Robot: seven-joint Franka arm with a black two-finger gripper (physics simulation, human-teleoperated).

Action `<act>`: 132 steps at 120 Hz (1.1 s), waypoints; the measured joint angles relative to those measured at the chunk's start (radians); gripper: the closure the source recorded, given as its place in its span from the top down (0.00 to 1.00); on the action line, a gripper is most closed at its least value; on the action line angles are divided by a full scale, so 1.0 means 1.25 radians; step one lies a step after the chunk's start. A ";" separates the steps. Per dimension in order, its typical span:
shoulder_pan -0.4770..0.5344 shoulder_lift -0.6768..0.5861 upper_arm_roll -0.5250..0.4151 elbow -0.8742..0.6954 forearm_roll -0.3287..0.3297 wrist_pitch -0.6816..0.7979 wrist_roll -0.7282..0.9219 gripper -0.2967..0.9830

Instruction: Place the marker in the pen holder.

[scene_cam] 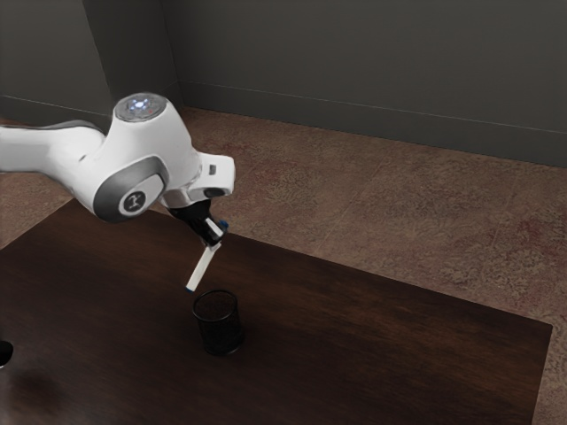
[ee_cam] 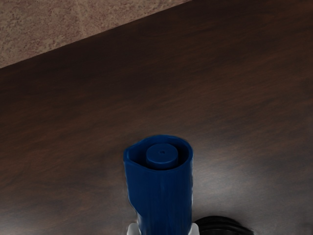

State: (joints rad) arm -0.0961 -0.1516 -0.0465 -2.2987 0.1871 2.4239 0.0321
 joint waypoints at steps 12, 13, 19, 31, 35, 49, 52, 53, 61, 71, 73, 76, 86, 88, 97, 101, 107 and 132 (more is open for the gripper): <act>-0.001 -0.029 -0.028 -0.019 0.006 0.008 -0.033 0.15; -0.001 -0.030 -0.030 -0.019 0.006 0.008 -0.036 0.15; -0.002 -0.036 -0.042 -0.022 0.007 0.011 -0.053 0.15; -0.002 -0.048 -0.061 -0.045 0.009 0.015 -0.087 0.15; -0.002 -0.053 -0.064 -0.053 0.009 0.016 -0.098 0.15; -0.001 -0.059 -0.067 -0.071 0.011 0.022 -0.134 0.15; -0.001 -0.056 -0.067 -0.071 0.013 0.024 -0.141 0.15; -0.001 -0.054 -0.067 -0.071 0.015 0.025 -0.143 0.15; 0.000 -0.041 -0.067 -0.069 0.026 0.034 -0.159 0.15; 0.002 -0.024 -0.067 -0.061 0.046 0.045 -0.175 0.15; 0.003 -0.020 -0.067 -0.059 0.050 0.047 -0.178 0.15; 0.004 -0.014 -0.067 -0.055 0.054 0.050 -0.182 0.15; 0.009 0.009 -0.066 -0.037 0.065 0.056 -0.195 0.15; 0.010 0.011 -0.066 -0.035 0.066 0.058 -0.197 0.15; 0.011 0.017 -0.066 -0.030 0.069 0.061 -0.205 0.15; 0.012 0.016 -0.066 -0.029 0.070 0.063 -0.208 0.15; 0.013 0.016 -0.065 -0.029 0.071 0.064 -0.213 0.15; 0.012 0.013 -0.063 -0.030 0.050 0.066 -0.215 0.49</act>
State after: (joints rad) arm -0.0815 -0.1353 -0.1256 -2.3366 0.2495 2.5059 -0.2370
